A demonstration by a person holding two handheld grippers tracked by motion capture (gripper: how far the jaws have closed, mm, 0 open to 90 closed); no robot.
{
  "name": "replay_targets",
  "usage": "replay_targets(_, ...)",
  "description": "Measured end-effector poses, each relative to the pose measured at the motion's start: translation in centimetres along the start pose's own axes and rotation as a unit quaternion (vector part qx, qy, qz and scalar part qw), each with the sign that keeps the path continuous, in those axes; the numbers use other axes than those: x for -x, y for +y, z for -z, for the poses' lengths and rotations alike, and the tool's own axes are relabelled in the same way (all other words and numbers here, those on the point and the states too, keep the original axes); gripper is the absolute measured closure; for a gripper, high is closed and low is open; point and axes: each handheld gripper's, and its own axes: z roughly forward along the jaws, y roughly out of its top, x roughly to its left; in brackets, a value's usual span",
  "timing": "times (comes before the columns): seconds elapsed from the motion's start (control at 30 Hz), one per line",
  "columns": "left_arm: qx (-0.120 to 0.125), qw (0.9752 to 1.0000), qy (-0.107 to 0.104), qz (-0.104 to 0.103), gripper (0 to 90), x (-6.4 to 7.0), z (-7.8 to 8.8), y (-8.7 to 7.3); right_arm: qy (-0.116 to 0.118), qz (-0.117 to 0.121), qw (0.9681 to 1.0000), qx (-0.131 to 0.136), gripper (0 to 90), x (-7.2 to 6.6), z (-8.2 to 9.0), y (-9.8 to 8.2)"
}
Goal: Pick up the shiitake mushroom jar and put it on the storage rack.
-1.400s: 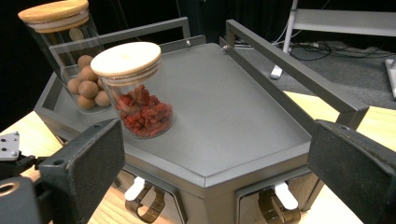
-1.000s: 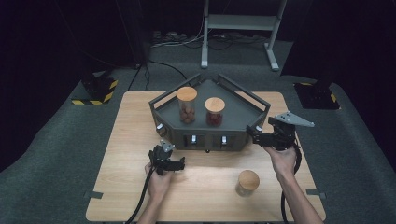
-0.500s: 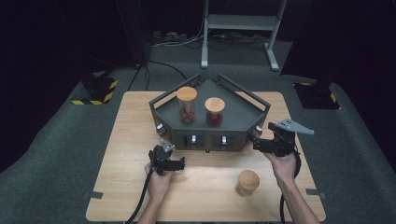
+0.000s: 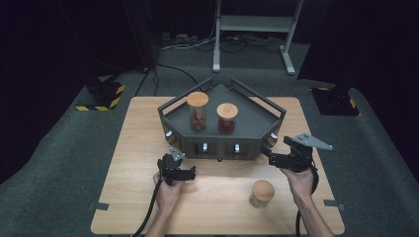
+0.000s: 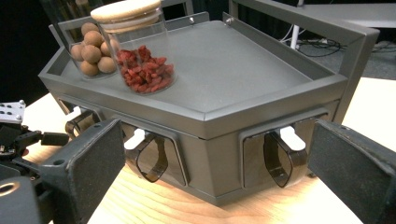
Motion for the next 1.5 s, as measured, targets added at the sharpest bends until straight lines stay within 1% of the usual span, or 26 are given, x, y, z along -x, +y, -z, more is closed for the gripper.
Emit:
replay_targets(0.27, 0.0, 1.0, 0.0, 0.0, 3.8, 0.0, 0.0, 0.0, 0.001, -0.002, 1.0, 0.003, 3.7, 0.2, 0.3, -0.9)
replay_targets(0.6, -0.001, 1.0, 0.0, -0.001, 3.8, 0.0, 0.0, 0.0, 0.013, -0.009, 0.9999, 0.001, 3.7, 0.3, 0.5, -2.5)
replay_targets(0.97, -0.001, 1.0, 0.0, -0.001, 3.8, 0.0, 0.0, 0.0, 0.026, -0.009, 0.9996, 0.0, 3.7, 0.3, 0.6, -3.9)
replay_targets(1.2, 0.0, 1.0, 0.0, 0.0, 3.8, 0.0, 0.0, 0.0, 0.037, -0.008, 0.9993, 0.003, 3.7, 0.0, 0.9, -4.8)
replay_targets(1.5, 0.001, 1.0, 0.0, 0.001, 3.8, 0.0, 0.0, 0.0, 0.055, 0.001, 0.9985, -0.004, 3.7, -0.7, 1.2, -6.4)
